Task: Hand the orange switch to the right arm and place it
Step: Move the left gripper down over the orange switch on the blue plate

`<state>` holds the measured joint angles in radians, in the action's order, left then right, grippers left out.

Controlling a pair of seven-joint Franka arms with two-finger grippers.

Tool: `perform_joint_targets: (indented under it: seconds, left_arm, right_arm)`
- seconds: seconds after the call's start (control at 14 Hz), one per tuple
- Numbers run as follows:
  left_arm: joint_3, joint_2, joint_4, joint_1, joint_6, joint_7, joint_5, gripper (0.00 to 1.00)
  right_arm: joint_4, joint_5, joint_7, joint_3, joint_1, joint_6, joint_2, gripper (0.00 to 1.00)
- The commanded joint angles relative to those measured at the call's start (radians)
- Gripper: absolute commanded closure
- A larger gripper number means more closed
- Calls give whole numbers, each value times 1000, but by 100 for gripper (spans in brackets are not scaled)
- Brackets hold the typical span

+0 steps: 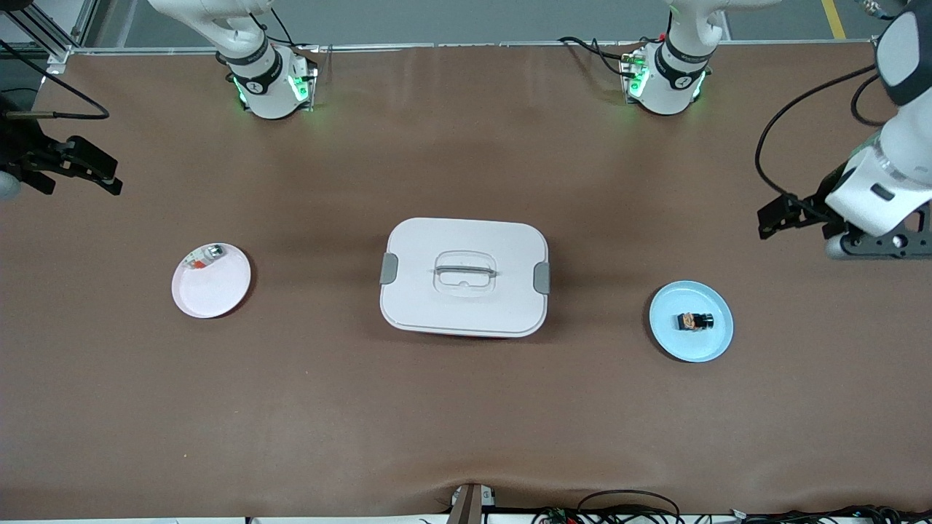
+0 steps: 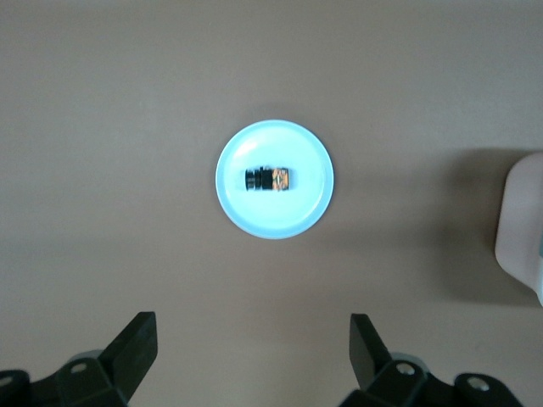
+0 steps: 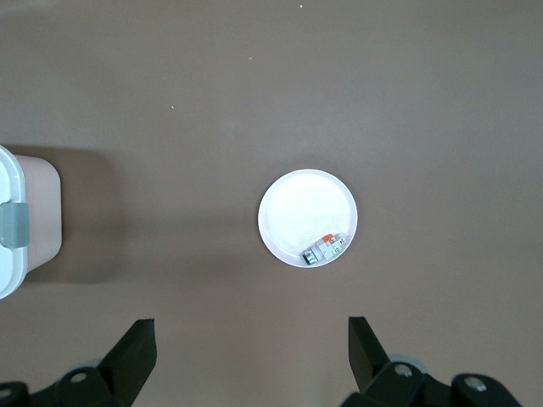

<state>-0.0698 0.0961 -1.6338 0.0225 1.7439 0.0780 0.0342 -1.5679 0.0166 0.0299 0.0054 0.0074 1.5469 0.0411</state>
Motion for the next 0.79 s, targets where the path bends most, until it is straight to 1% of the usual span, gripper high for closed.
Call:
perform_joint_targets:
  seconds: [0.0, 0.07, 0.36, 0.5, 0.71]
  left_arm:
    - [2, 7, -92, -16, 127, -17, -5, 0]
    - [2, 22, -107, -18, 152, -17, -5, 0]
    - [2, 111, -115, -23, 221, -18, 18, 0]
    - [2, 151, -135, -24, 288, -18, 55, 0]
    - [2, 221, -147, -23, 380, -18, 62, 0]
  right_arm:
    - [22, 3, -7, 1, -6, -8, -9, 0]
    - [23, 3, -7, 1, -6, -8, -9, 0]
    - [26, 3, -7, 1, -6, -8, -9, 0]
    - [26, 3, -7, 1, -4, -8, -9, 0]
    - [26, 5, -7, 1, -4, -10, -9, 0]
